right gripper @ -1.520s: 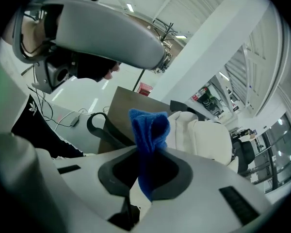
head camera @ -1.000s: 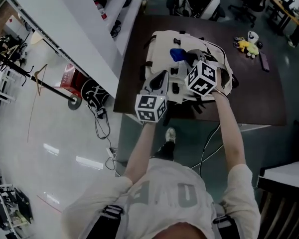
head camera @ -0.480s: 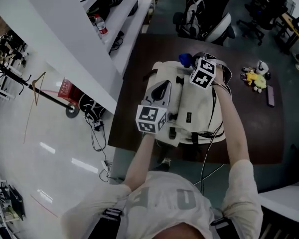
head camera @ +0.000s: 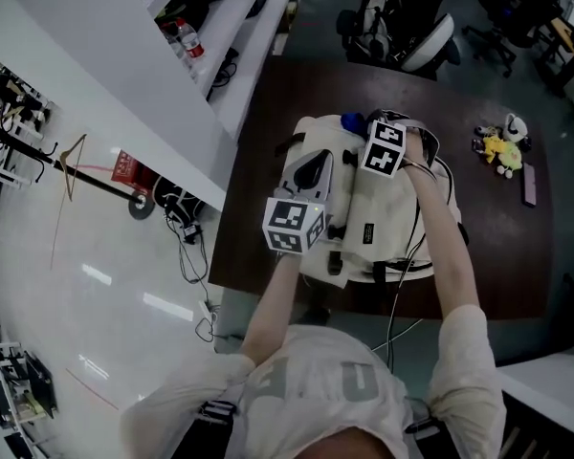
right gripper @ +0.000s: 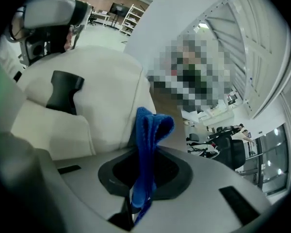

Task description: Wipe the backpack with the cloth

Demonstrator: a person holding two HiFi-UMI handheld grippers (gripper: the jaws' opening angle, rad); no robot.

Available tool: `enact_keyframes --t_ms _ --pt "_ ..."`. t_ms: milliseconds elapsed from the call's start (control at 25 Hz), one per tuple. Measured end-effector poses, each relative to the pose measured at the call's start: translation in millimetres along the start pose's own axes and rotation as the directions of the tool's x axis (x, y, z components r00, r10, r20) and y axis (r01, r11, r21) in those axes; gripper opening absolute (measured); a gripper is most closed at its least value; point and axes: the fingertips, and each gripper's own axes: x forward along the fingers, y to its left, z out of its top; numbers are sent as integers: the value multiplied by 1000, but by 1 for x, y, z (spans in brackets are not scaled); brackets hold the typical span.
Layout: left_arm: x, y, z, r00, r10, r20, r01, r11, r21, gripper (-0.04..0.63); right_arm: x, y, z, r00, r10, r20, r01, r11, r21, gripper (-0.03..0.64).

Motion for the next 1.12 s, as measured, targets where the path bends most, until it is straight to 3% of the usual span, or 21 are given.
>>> enact_keyframes --t_ms 360,520,1120 --pt "-7 -5 3 1000 -10 11 10 999 37 3 -31 22 0 996 -92 -15 93 995 40 41" --pt "-24 -9 6 1000 9 26 -9 1000 2 3 -53 44 3 995 -94 -21 94 995 14 41" --pt "-126 -72 -16 999 -40 14 40 999 -1 3 -120 172 23 995 -96 -19 96 995 23 41"
